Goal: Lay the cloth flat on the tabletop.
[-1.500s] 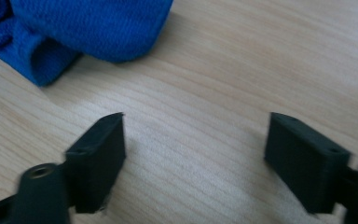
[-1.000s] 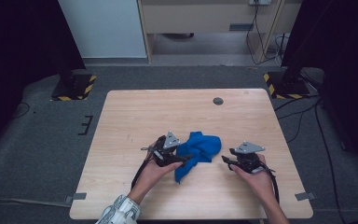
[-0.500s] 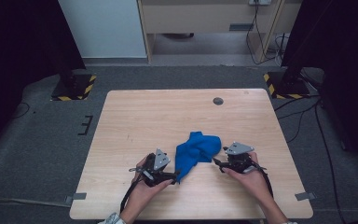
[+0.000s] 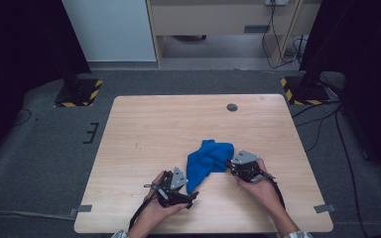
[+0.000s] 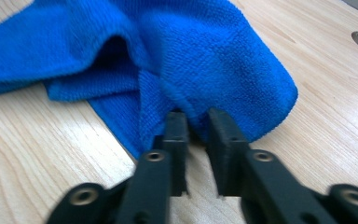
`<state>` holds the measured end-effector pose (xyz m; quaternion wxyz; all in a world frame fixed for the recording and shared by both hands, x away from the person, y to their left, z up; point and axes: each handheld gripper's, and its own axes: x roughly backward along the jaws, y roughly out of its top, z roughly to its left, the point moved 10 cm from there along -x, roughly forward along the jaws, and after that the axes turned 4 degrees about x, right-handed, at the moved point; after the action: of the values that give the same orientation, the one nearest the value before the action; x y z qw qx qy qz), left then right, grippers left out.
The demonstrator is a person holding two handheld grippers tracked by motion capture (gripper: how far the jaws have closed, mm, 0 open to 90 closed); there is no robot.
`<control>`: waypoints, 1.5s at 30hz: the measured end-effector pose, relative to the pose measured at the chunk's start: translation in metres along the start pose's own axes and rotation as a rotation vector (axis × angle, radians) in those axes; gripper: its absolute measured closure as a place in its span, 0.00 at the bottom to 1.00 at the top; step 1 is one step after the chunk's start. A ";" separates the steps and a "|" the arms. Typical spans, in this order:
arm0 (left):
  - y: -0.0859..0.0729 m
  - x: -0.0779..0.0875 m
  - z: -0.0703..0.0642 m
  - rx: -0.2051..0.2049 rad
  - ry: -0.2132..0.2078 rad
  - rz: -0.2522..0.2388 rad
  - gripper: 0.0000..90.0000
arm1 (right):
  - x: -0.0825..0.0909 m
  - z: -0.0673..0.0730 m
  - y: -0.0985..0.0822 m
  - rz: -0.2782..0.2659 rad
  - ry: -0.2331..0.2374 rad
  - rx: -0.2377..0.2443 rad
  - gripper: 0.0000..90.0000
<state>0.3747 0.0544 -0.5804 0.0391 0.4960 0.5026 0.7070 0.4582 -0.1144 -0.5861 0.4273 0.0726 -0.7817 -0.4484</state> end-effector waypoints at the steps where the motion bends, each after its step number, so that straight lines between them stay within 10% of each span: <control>1: -0.001 -0.001 0.000 -0.002 0.000 0.006 0.13 | 0.001 0.000 0.001 -0.004 0.003 -0.004 0.94; 14: -0.007 -0.001 0.009 -0.034 -0.004 0.066 0.89 | 0.010 -0.002 0.004 -0.011 0.004 -0.014 0.99; 28: 0.011 0.018 0.058 0.090 0.088 -0.071 0.97 | 0.013 -0.004 0.002 -0.013 0.009 -0.051 0.97; 45: 0.018 0.039 0.098 0.219 0.154 -0.201 0.98 | -0.009 -0.006 -0.006 0.065 -0.063 -0.026 0.53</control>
<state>0.4355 0.1329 -0.5411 0.0166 0.3890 0.6252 0.6764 0.4669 -0.1170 -0.5947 0.4175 0.0275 -0.7908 -0.4467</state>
